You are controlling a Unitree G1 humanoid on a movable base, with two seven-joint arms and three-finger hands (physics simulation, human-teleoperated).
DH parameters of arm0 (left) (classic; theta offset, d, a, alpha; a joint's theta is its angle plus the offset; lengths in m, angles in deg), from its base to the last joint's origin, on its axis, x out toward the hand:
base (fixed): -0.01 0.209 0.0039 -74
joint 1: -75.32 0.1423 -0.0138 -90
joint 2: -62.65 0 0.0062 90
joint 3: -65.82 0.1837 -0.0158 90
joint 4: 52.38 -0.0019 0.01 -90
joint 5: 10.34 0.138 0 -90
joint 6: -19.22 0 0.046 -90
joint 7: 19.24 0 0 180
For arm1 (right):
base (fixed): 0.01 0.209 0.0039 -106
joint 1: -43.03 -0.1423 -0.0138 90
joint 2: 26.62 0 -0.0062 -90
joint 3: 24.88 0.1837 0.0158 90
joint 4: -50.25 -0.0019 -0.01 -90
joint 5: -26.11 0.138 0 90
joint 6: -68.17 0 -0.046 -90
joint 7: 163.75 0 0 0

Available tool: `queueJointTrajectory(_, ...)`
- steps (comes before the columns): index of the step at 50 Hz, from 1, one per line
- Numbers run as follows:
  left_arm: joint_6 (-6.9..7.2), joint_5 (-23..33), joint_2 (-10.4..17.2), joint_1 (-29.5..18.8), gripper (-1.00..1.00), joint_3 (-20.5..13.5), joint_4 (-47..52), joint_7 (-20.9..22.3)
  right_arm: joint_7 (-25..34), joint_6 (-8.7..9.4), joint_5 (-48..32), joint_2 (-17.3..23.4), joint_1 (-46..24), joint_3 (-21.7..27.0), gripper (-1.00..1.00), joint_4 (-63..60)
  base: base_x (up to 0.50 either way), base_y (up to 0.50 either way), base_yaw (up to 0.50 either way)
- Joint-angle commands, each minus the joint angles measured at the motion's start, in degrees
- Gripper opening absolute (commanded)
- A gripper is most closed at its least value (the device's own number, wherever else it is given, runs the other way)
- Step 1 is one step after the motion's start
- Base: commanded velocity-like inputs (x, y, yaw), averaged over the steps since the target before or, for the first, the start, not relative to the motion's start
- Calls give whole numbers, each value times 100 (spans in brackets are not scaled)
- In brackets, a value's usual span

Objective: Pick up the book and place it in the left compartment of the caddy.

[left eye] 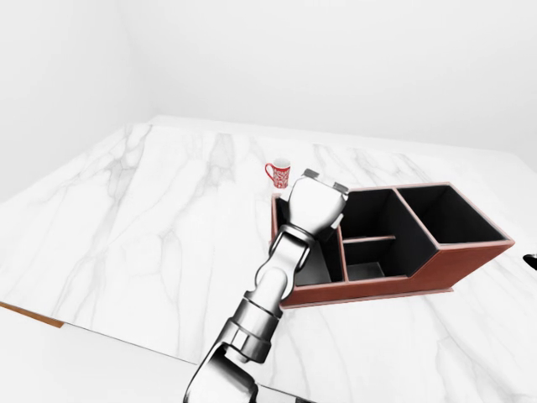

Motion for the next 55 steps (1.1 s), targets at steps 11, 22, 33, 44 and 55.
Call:
queueJointTrajectory(11,209,-398,-7,-678,-100,-132,-1573,-799,0,0,-18,-4,-6,-17,100,22,0,0,0)
queueJointTrajectory(22,329,-541,-92,-953,-100,-194,-2483,-1240,-7,0,-2,-1,6,12,100,-8,0,0,0)
queueJointTrajectory(33,415,-754,-122,-1119,-100,-175,-3395,-1547,1,0,-9,-5,4,13,100,33,0,0,0)
queueJointTrajectory(44,465,-850,-107,-1191,-100,-174,-3682,-1547,-10,0,-4,11,-2,1,100,36,0,0,0)
queueJointTrajectory(55,560,-1012,-143,-1479,-100,-220,-4525,-1547,-2,0,-27,12,-15,-22,100,78,0,0,0)
